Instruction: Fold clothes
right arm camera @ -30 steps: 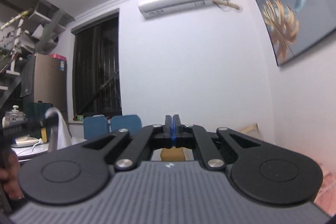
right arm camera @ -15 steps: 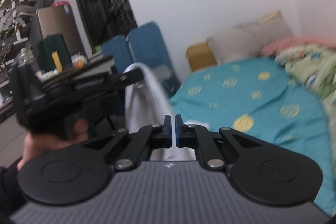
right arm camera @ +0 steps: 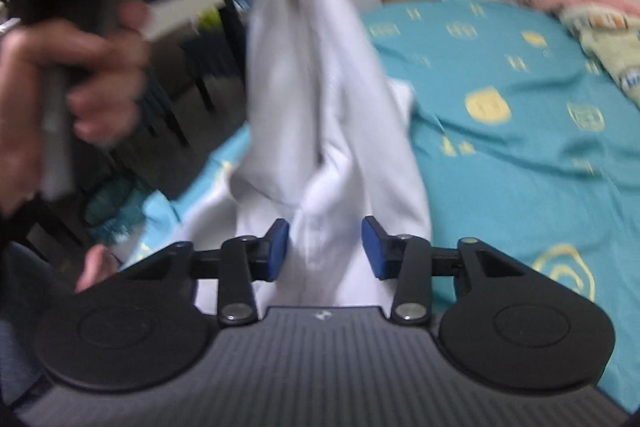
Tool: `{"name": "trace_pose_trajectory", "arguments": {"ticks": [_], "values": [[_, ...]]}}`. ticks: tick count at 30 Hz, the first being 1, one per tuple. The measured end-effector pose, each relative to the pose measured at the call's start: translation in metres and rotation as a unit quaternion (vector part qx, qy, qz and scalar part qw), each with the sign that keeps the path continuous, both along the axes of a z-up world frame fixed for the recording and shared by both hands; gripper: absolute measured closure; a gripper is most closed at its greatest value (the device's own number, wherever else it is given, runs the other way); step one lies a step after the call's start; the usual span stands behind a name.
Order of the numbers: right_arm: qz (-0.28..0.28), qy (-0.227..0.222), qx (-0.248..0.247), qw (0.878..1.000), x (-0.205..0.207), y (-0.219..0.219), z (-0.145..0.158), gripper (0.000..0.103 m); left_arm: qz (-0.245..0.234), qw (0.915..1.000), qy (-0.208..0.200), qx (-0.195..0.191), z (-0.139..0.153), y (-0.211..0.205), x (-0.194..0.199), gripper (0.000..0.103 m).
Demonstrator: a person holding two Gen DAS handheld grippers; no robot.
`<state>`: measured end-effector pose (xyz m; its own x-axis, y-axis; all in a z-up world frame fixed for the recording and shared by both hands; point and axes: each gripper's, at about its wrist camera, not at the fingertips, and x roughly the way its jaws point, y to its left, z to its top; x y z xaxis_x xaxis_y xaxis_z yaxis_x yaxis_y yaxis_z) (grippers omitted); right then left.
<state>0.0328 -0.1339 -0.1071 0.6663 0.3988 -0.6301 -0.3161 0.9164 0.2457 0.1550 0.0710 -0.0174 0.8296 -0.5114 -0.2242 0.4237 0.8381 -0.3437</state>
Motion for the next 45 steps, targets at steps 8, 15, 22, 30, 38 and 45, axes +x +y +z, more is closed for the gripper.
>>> {"name": "trace_pose_trajectory", "arguments": {"ticks": [8,15,22,30,38,45], "values": [[-0.006,0.026,0.079,0.997,-0.004,-0.028,0.005,0.097,0.016,0.9998,-0.004,-0.010,0.004,0.011,-0.016,0.094],[-0.049,-0.013,0.145,0.988,-0.026,-0.071,0.032,0.098,0.028,0.9994,-0.002,-0.022,0.005,0.020,-0.028,0.094],[-0.123,-0.071,0.071,0.987,-0.011,-0.106,0.067,0.098,-0.038,0.9989,0.020,-0.017,0.001,0.006,-0.043,0.094],[-0.268,0.041,0.015,0.962,0.032,-0.143,0.017,0.093,-0.073,0.9925,0.093,0.032,-0.042,-0.041,-0.023,0.094],[-0.267,0.016,0.002,0.963,0.011,-0.119,0.010,0.023,-0.072,0.9937,0.084,0.019,-0.045,-0.044,-0.013,0.094],[-0.158,-0.042,-0.117,0.980,0.031,-0.044,0.004,0.023,-0.066,0.9958,0.062,0.013,-0.034,-0.039,-0.023,0.094]]}}
